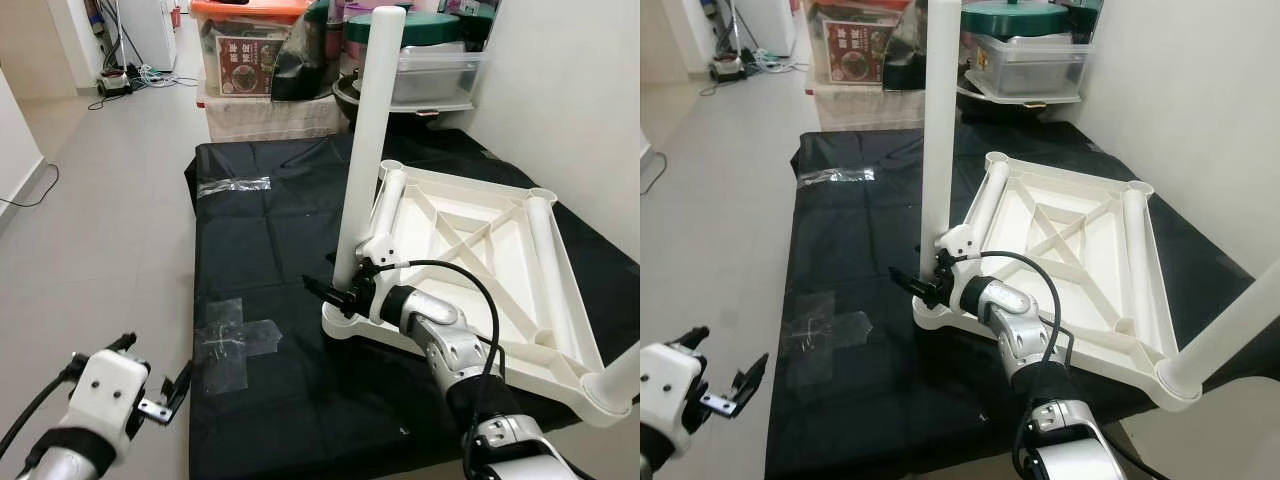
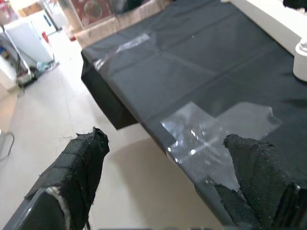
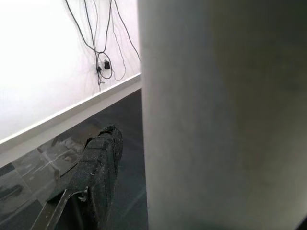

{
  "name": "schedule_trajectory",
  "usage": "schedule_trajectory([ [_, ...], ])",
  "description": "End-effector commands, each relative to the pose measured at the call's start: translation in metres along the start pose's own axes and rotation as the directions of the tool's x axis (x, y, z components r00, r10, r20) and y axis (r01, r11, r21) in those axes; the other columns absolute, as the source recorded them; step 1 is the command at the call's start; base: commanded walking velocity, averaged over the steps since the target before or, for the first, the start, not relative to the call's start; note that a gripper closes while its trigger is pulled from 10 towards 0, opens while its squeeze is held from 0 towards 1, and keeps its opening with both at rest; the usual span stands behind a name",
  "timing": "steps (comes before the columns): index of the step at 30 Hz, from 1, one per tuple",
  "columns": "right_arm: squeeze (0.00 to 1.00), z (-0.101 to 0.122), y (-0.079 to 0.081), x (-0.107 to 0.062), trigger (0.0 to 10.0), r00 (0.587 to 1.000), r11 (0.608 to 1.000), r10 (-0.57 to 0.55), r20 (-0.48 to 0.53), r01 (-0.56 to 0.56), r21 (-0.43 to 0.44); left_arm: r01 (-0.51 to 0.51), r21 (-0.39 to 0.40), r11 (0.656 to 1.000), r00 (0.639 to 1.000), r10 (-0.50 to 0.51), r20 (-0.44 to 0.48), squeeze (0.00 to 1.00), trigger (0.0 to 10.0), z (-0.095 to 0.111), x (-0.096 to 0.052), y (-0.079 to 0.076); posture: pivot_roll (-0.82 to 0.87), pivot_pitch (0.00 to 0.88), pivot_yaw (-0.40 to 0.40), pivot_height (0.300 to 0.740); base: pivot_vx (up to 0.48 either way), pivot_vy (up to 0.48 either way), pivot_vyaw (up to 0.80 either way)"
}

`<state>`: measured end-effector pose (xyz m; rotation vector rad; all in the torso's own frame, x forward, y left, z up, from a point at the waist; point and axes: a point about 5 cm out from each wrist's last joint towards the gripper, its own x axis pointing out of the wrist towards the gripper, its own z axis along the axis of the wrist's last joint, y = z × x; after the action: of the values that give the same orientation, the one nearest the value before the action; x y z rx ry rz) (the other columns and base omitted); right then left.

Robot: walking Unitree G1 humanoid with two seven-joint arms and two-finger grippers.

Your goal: Building children table

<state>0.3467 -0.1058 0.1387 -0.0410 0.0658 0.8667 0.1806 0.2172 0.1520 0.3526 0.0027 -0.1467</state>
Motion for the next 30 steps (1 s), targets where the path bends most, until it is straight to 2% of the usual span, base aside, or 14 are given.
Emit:
schedule_trajectory([
  [1,0.00,-0.003,0.004,0.001,10.0,1.000,1.000,-0.007,-0.004,0.007,-0.022,-0.028,0.060,0.998,1.000,0.028,-0.001,0.00,10.0,-0.004,0.008,0.010,0.10,0.000,-0.063,0.740,0.000,0.000,0.00],
  [2,0.00,-0.003,0.004,0.001,10.0,1.000,1.000,-0.007,-0.004,0.007,-0.022,-0.028,0.060,0.998,1.000,0.028,-0.001,0.00,10.0,-0.004,0.008,0.010,0.10,0.000,-0.063,0.740,0.000,0.000,0.00],
  [4,0.00,-0.001,0.007,0.001,10.0,0.998,0.998,-0.062,0.014,0.062,0.001,-0.096,0.043,0.994,0.994,0.094,0.047,0.00,10.0,0.000,0.026,0.018,0.08,0.000,-0.055,0.740,0.000,0.000,0.00],
  [10,0.00,0.000,0.013,-0.001,10.0,0.997,0.998,-0.064,0.032,0.064,0.019,-0.111,0.023,0.994,0.992,0.110,0.070,0.00,10.0,0.003,0.034,0.016,0.06,0.000,-0.049,0.740,0.000,0.000,0.00],
  [13,0.00,-0.004,0.018,-0.004,10.0,0.997,0.998,-0.064,0.034,0.063,0.029,-0.104,-0.004,0.995,0.991,0.104,0.086,0.00,10.0,0.006,0.039,0.008,0.05,0.000,-0.042,0.740,0.000,0.000,0.00],
  [14,0.00,-0.007,0.020,-0.007,10.0,0.997,0.997,-0.073,0.033,0.072,0.035,-0.116,-0.060,0.991,0.990,0.121,0.078,0.00,10.0,0.005,0.038,-0.001,0.05,0.000,-0.030,0.740,0.000,0.000,0.00],
  [16,0.00,-0.007,0.020,-0.008,10.0,0.996,0.996,-0.079,0.035,0.078,0.039,-0.126,-0.079,0.989,0.989,0.131,0.068,0.00,10.0,0.003,0.036,-0.004,0.05,0.000,-0.033,0.740,0.000,0.000,0.00],
  [19,0.00,-0.005,0.019,-0.007,10.0,0.994,0.994,-0.096,0.045,0.094,0.051,-0.143,-0.071,0.987,0.988,0.146,0.046,0.00,10.0,-0.005,0.031,-0.009,0.04,0.000,-0.045,0.740,0.000,0.000,0.00],
  [23,0.00,-0.002,0.019,-0.005,10.0,0.993,0.993,-0.105,0.054,0.101,0.058,-0.160,-0.087,0.983,0.985,0.165,0.045,0.00,10.0,-0.008,0.033,-0.013,0.04,0.000,-0.056,0.740,0.000,0.000,0.00],
  [27,0.00,0.003,0.022,0.001,10.0,0.992,0.993,-0.106,0.065,0.102,0.052,-0.152,-0.086,0.985,0.984,0.159,0.083,0.00,10.0,-0.007,0.051,-0.024,0.04,0.000,-0.078,0.740,0.000,0.000,0.00],
  [30,0.00,0.006,0.024,0.002,10.0,0.992,0.994,-0.099,0.073,0.096,0.042,-0.113,-0.069,0.991,0.988,0.120,0.102,0.00,10.0,-0.005,0.056,-0.030,0.04,0.000,-0.077,0.740,0.000,0.000,0.00],
])
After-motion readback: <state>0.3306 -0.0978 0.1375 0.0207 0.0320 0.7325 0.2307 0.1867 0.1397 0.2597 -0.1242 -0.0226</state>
